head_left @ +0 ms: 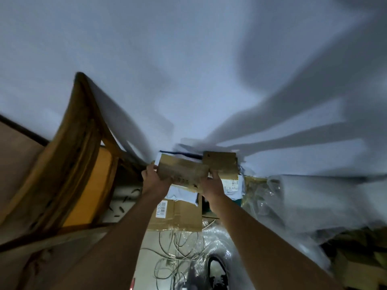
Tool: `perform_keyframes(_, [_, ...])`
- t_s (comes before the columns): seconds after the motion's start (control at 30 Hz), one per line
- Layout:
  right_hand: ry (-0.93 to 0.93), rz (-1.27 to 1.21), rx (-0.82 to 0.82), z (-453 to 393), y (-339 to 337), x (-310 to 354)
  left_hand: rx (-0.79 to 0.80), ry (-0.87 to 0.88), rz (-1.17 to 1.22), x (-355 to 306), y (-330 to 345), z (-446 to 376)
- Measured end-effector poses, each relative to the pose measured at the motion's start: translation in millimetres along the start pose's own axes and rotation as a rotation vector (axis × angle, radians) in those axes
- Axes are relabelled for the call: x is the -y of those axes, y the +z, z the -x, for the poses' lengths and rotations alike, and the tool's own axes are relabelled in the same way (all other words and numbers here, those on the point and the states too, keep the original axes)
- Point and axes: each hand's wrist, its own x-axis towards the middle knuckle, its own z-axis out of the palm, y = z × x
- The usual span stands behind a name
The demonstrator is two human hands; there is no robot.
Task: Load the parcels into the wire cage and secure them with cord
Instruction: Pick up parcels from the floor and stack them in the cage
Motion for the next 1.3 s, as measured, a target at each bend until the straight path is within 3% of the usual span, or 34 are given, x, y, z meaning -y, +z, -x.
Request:
perform_keyframes(0.23, [-0.272, 0.005, -0.130, 137, -70, 76, 0.123, 0.239, 0.226, -87, -53, 117])
perform_keyframes(0.4, [-0.399, 0.011, -0.358, 269, -159, 101, 0.288, 0.509, 0.205, -161, -64, 239])
perform_keyframes(0.57, [-0.466, -0.018, -0.564, 400, -281, 79, 0.483, 0.618, 0.116, -230, -32, 374])
perform_keyframes(0.73, [-0.414, -0.143, -0.810, 514, -436, 16, 0.698, 0.823, 0.056, -279, 58, 541])
perform_keyframes(0.87, [-0.380, -0.272, -0.961, 592, -540, -65, 0.844, 0.923, 0.021, -282, 138, 667])
perform_keyframes(1.1, [-0.295, -0.357, -1.083, 707, -692, -228, 1.010, 0.927, -0.087, -219, 277, 865])
perform_keyframes(1.3, [-0.193, -0.485, -1.214, 800, -764, -399, 1.179, 0.912, -0.257, -130, 376, 1015])
